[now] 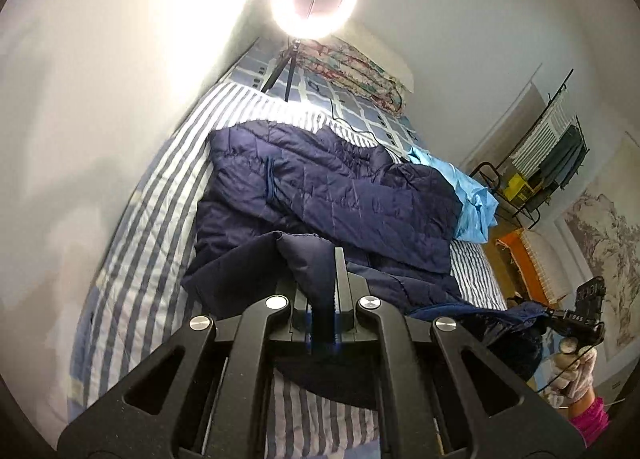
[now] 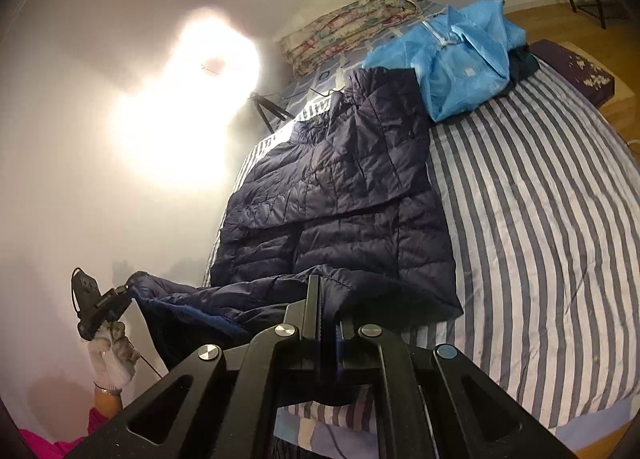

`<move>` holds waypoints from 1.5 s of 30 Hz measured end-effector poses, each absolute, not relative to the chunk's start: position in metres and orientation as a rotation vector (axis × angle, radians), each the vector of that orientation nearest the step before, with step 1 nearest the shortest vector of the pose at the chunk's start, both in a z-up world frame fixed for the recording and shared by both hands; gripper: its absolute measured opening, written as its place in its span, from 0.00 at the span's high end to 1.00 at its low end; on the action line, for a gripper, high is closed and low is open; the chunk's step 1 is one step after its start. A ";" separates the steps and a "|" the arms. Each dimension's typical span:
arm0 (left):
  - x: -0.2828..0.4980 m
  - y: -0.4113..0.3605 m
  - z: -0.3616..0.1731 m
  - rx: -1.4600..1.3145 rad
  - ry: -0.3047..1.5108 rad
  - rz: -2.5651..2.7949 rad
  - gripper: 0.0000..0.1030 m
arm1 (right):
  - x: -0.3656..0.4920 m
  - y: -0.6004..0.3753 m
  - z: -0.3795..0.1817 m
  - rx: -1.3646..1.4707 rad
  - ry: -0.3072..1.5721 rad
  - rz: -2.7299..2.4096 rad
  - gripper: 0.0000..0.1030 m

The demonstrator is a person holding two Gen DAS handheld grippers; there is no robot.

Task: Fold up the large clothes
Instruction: 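Fold the held jacket half over onto the other half with both grippers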

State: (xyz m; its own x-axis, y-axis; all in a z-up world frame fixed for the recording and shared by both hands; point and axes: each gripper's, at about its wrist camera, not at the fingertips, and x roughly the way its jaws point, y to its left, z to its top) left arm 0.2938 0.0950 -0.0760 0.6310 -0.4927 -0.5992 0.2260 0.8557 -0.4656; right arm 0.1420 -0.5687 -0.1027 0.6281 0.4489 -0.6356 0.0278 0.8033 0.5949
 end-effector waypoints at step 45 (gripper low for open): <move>0.583 0.036 -0.156 -0.192 1.001 -0.419 0.54 | 0.409 -0.603 -0.153 0.320 0.881 0.148 0.44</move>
